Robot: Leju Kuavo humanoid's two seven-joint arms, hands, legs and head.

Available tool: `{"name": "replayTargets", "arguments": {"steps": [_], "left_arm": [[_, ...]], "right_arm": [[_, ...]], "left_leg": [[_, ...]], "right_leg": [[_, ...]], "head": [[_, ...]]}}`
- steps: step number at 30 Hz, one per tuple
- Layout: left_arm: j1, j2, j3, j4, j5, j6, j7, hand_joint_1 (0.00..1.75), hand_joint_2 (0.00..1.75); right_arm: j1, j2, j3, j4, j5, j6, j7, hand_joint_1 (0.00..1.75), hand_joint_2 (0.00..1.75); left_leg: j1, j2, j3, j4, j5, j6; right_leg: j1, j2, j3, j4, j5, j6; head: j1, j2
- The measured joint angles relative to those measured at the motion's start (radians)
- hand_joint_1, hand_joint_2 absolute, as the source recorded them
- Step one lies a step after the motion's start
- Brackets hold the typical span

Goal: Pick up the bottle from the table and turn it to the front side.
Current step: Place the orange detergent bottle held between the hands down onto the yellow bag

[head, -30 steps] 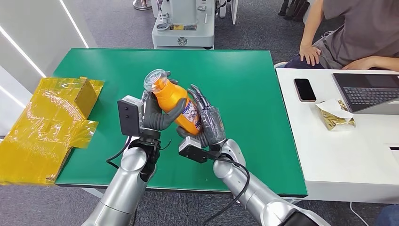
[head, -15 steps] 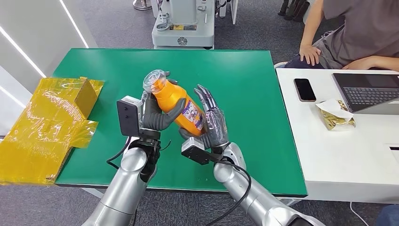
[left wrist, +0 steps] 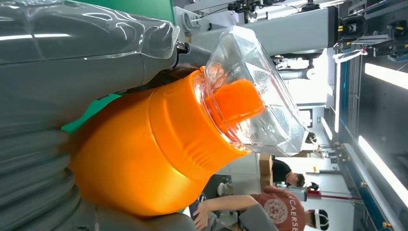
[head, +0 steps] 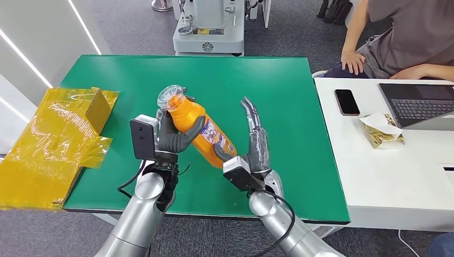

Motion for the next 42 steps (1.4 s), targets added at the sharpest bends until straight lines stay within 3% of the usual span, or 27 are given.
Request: {"name": "replayTargets", "arguments": {"steps": [8, 16, 20, 27, 36, 42], "left_arm": [[0.026, 0.017, 0.005, -0.011, 0.003, 0.021, -0.008, 1.75, 1.75], [0.053, 0.035, 0.019, -0.048, -0.02, 0.063, -0.008, 1.75, 1.75], [0.053, 0.054, 0.033, -0.074, -0.105, 0.117, 0.013, 1.75, 1.75], [0.014, 0.173, 0.066, -0.13, -0.464, 0.231, 0.117, 1.75, 1.75], [-0.093, 0.329, 0.089, -0.138, -0.821, 0.232, 0.269, 1.75, 1.75], [-0.169, 0.422, 0.089, -0.088, -0.97, 0.212, 0.296, 1.75, 1.75]], "right_arm": [[0.105, -0.027, -0.016, -0.251, -0.048, -0.002, -0.026, 0.0, 1.75], [0.141, -0.044, -0.014, -0.343, -0.079, -0.002, -0.044, 0.0, 1.75], [0.159, -0.05, -0.014, -0.364, -0.057, -0.002, -0.054, 0.0, 1.75], [0.221, -0.058, -0.02, -0.393, -0.053, -0.002, -0.057, 0.0, 1.75], [0.285, -0.059, -0.022, -0.432, -0.046, -0.002, -0.03, 0.0, 1.75], [0.308, -0.059, -0.022, -0.457, -0.053, -0.002, -0.013, 0.0, 1.75]], "left_leg": [[0.0, 0.0, 0.0, 0.0, 0.0, 0.0], [0.0, 0.0, 0.0, 0.0, 0.0, 0.0], [0.0, 0.0, 0.0, 0.0, 0.0, 0.0], [0.001, 0.0, 0.0, -0.001, 0.0, -0.001], [0.001, 0.001, 0.0, -0.001, 0.001, -0.002], [0.001, 0.001, 0.0, -0.001, 0.001, -0.002]], "right_leg": [[0.0, 0.0, 0.0, 0.0, -0.001, -0.001], [0.0, 0.0, 0.0, 0.0, -0.001, -0.001], [0.0, 0.0, 0.0, 0.0, -0.001, -0.001], [0.001, 0.0, -0.001, 0.0, -0.001, -0.001], [0.001, 0.001, -0.001, 0.001, 0.0, -0.001], [0.001, 0.001, -0.001, 0.001, 0.0, -0.001]], "head": [[0.0, 0.0], [0.0, 0.0], [0.0, 0.0], [0.0, 0.0], [0.0, 0.0], [0.0, 0.0]]}}
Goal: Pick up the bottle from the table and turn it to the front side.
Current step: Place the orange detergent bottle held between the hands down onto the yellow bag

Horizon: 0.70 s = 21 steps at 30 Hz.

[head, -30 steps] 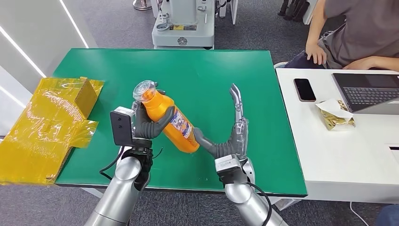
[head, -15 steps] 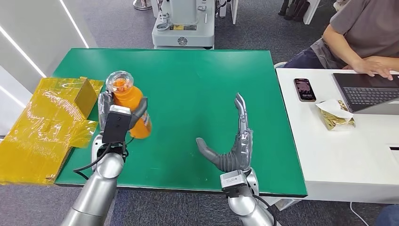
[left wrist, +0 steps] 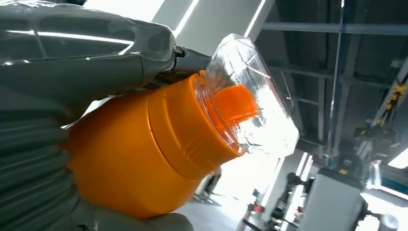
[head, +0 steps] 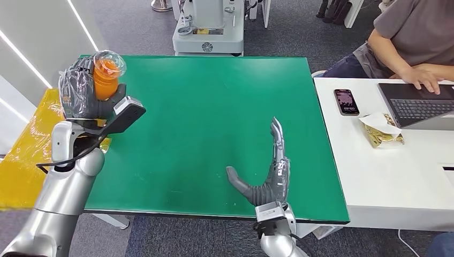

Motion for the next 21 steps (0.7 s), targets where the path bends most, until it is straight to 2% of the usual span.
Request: {"name": "replayTargets", "arguments": {"steps": [6, 21], "left_arm": [[-0.031, 0.032, -0.02, 0.103, -0.039, -0.032, 0.001, 1.75, 1.75], [-0.065, 0.021, -0.121, 0.425, -0.148, -0.016, -0.003, 1.75, 1.75]], "right_arm": [[0.011, 0.0, 0.0, -0.013, -0.019, 0.0, 0.002, 0.0, 1.75], [0.015, 0.0, 0.0, -0.018, -0.051, 0.0, -0.044, 0.0, 1.75]], "left_leg": [[0.0, 0.0, 0.0, 0.0, 0.0, 0.0], [0.0, 0.001, 0.0, 0.0, 0.0, 0.0]], "right_leg": [[0.0, 0.0, 0.0, 0.0, 0.0, 0.0], [0.0, 0.001, -0.001, 0.0, 0.0, 0.0]], "head": [[0.0, 0.0], [0.0, 0.0]]}}
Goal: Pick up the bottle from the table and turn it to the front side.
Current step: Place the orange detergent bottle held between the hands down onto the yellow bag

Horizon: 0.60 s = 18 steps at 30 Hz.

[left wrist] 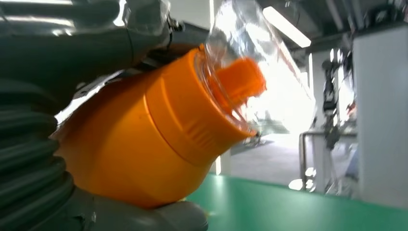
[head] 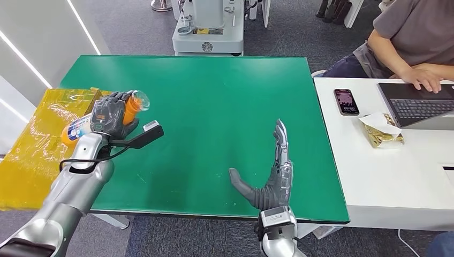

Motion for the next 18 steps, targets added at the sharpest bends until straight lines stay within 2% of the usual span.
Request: {"name": "replayTargets", "arguments": {"steps": [7, 18], "left_arm": [[-0.042, -0.005, -0.02, 0.119, -0.044, -0.015, -0.011, 1.75, 1.75], [-0.045, -0.001, -0.029, 0.245, -0.074, -0.013, -0.02, 1.75, 1.75]], "right_arm": [[-0.004, 0.004, 0.002, -0.002, -0.041, 0.0, -0.001, 0.0, 1.75], [-0.023, 0.004, 0.02, -0.005, -0.071, 0.0, -0.002, 0.0, 1.75]], "left_leg": [[0.0, 0.0, 0.0, 0.0, 0.0, 0.0], [0.0, 0.0, 0.0, 0.0, 0.0, 0.0]], "right_leg": [[0.0, 0.0, 0.0, 0.0, 0.0, 0.0], [0.0, 0.0, 0.0, 0.0, 0.0, 0.0]], "head": [[0.0, 0.0], [0.0, 0.0]]}}
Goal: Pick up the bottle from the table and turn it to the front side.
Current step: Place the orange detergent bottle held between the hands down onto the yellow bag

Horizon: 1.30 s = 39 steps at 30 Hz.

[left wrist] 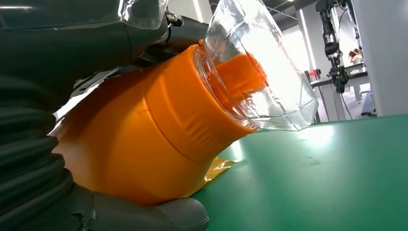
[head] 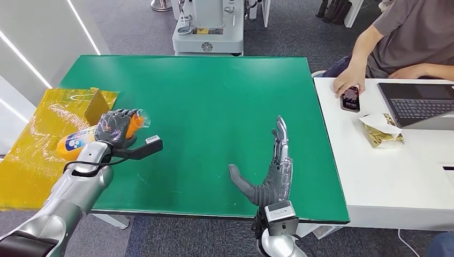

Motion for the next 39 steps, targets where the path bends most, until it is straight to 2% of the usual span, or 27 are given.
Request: {"name": "replayTargets", "arguments": {"steps": [6, 14, 21, 29, 30, 33, 34, 39], "left_arm": [[0.0, 0.005, -0.01, 0.03, -0.032, 0.018, 0.002, 1.75, 1.75], [0.004, 0.034, -0.017, 0.084, -0.078, 0.126, 0.009, 1.75, 1.75], [0.018, 0.068, -0.017, 0.115, -0.101, 0.127, 0.057, 1.75, 1.75], [0.023, 0.075, -0.017, 0.128, -0.105, 0.117, 0.084, 1.71, 1.75], [0.024, 0.076, -0.017, 0.129, -0.105, 0.113, 0.088, 1.36, 1.75], [0.027, 0.078, -0.017, 0.132, -0.108, 0.1, 0.1, 0.08, 1.75], [0.028, 0.078, -0.017, 0.133, -0.111, 0.096, 0.107, 0.0, 1.75], [0.037, 0.076, -0.017, 0.137, -0.121, 0.08, 0.152, 0.0, 1.75]], "right_arm": [[-0.003, 0.0, 0.005, 0.0, -0.002, 0.0, 0.0, 0.0, 1.75], [-0.003, 0.0, 0.013, 0.002, -0.019, 0.0, 0.0, 0.0, 1.75], [-0.016, 0.0, 0.035, 0.019, -0.046, 0.0, 0.0, 0.0, 1.75], [-0.021, 0.0, 0.041, 0.035, -0.053, 0.0, 0.0, 0.0, 1.75], [-0.021, 0.0, 0.043, 0.035, -0.054, 0.0, 0.0, 0.0, 1.75], [-0.027, 0.0, 0.051, 0.036, -0.064, 0.0, 0.0, 0.0, 1.75], [-0.03, 0.0, 0.054, 0.036, -0.069, 0.0, 0.0, 0.0, 1.75], [-0.054, 0.0, 0.076, 0.046, -0.095, 0.0, 0.002, 0.0, 1.75]], "left_leg": [[0.0, 0.0, 0.0, 0.0, 0.0, 0.0], [0.0, 0.0, 0.0, -0.001, 0.0, 0.0], [0.0, 0.0, -0.001, -0.001, 0.0, 0.0], [0.0, 0.0, -0.001, -0.001, 0.0, 0.0], [0.0, 0.0, -0.001, -0.001, 0.0, 0.0], [0.0, 0.0, -0.001, -0.001, 0.0, 0.0], [0.0, 0.0, -0.001, -0.001, 0.0, 0.0], [0.0, 0.0, -0.001, -0.001, 0.0, 0.0]], "right_leg": [[0.0, 0.0, 0.0, 0.0, 0.0, 0.0], [0.0, 0.0, 0.0, 0.0, 0.0, 0.0], [0.0, 0.0, -0.001, 0.0, 0.0, 0.0], [0.0, 0.0, -0.001, 0.0, 0.0, 0.0], [0.0, 0.0, -0.001, 0.0, 0.0, 0.0], [0.0, 0.0, -0.001, 0.0, 0.0, 0.0], [0.0, 0.0, -0.001, 0.0, 0.0, 0.0], [0.0, 0.0, -0.001, 0.0, 0.0, 0.0]], "head": [[0.0, 0.0], [0.0, 0.0], [0.0, 0.0], [0.0, 0.0], [0.0, 0.0], [0.0, 0.0], [0.0, 0.0], [0.0, 0.0]]}}
